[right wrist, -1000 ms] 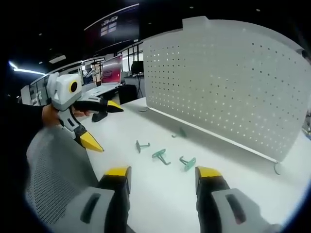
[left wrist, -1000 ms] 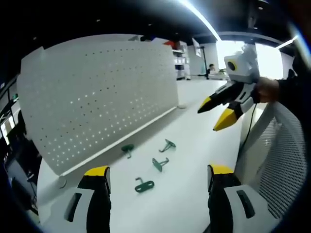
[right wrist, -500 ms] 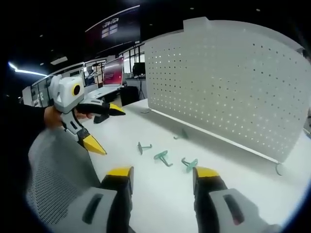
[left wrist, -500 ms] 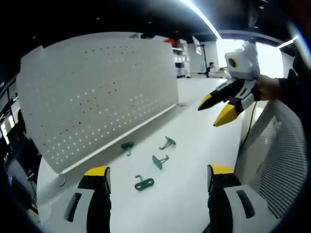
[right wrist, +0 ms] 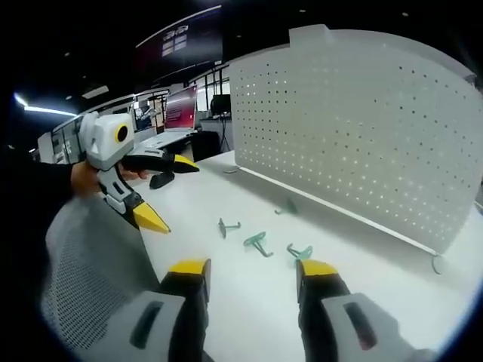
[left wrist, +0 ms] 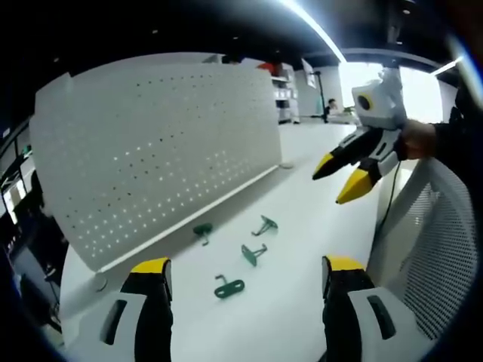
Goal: Insert the hook assembly into the mounting plate slot until the hook locks in place.
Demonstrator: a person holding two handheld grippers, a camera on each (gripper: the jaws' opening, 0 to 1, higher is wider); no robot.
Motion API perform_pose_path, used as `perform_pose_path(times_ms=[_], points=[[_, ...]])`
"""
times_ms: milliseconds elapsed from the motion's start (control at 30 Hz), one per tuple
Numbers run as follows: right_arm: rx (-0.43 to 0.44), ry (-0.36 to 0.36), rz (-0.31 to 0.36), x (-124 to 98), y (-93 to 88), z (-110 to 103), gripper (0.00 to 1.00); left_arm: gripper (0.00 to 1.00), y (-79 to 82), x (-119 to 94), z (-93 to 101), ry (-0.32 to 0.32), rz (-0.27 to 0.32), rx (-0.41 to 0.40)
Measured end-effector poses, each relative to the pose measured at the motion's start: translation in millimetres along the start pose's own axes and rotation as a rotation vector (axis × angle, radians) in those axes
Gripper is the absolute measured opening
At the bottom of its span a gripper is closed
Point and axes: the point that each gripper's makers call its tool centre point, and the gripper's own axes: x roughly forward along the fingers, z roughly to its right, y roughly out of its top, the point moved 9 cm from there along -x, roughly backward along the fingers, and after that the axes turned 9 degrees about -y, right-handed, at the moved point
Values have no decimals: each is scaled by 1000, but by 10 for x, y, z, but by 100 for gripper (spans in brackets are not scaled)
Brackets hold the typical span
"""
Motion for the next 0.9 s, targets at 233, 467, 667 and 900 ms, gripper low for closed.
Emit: perform_pose_path(times_ms=[233, 467, 667, 900], points=[[6, -11, 6, -9, 8, 15, 42, 83, 4, -2, -1, -1, 4, 1], [9, -22, 13, -25, 15, 20, 42, 83, 4, 7, 13, -11, 2, 6], [-7, -17, 9, -17, 52, -16, 42, 83, 14, 0, 10, -13, 10, 7], [-33, -3, 22, 24, 174, -32, 42, 83, 25, -7, 6, -9, 18, 6]])
